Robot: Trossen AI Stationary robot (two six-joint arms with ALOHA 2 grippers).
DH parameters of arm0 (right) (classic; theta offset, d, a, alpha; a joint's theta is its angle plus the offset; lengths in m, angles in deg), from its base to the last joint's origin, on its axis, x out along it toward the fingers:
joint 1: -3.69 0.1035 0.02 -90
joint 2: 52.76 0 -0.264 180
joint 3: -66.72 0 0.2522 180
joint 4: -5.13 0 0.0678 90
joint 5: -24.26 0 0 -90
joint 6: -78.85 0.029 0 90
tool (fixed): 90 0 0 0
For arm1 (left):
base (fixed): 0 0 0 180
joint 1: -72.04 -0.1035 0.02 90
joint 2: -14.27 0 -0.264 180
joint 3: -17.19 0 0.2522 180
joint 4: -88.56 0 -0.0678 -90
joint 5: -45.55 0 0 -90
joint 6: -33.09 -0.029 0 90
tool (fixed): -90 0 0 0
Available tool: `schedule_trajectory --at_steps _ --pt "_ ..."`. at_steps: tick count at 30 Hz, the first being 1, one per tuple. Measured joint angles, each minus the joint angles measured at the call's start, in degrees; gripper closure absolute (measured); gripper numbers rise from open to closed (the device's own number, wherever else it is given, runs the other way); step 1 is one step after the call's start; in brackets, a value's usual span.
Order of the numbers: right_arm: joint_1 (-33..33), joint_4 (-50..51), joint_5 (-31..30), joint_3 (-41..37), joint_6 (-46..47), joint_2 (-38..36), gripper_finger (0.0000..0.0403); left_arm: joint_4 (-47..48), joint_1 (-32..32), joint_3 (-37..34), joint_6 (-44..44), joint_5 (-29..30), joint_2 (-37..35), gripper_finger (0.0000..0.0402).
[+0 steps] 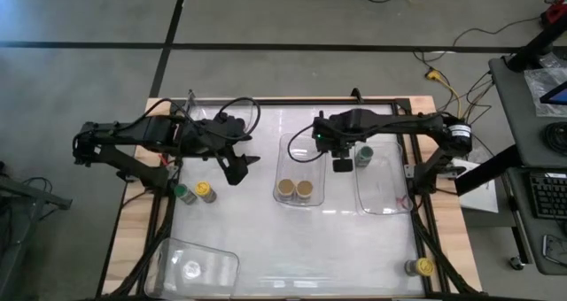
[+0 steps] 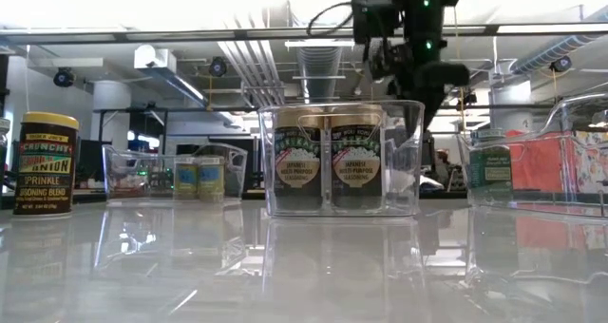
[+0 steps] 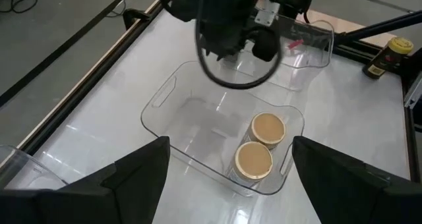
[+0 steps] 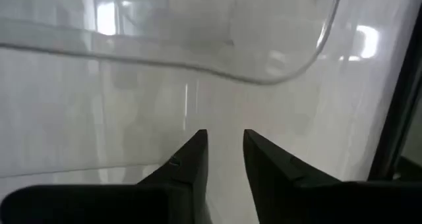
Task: Sort spices by type
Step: Adjust the center transparent bin, then put the bottom yellow seasoning bottle into the bottom left transparent bin
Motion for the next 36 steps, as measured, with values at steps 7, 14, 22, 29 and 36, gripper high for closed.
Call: schedule_trajectory --at_steps 7,14,22,29,36 --pt "-2.35 -6.54 0.00 -2.72 -1.71 0.39 0.0353 0.00 -0.02 0.00 0.02 0.07 0.00 0.0098" --pt "-2.97 -11.23 -0.06 -2.71 -3.44 0.39 0.0369 0.00 -0.02 0.00 0.36 0.11 0.00 0.0098" --pt "-3.02 -12.03 -0.07 -2.71 -3.47 0.39 0.0369 0.00 -0.02 0.00 0.47 0.14 0.00 0.0098" --pt "-1.74 -2.22 -0.32 2.38 2.17 -1.48 0.0369 0.00 1.33 0.00 0.42 0.09 0.00 0.0098" --pt "9.53 2.10 -0.86 9.02 17.58 -8.46 0.0369 -0.02 2.50 0.00 -0.95 0.08 0.00 0.0098"
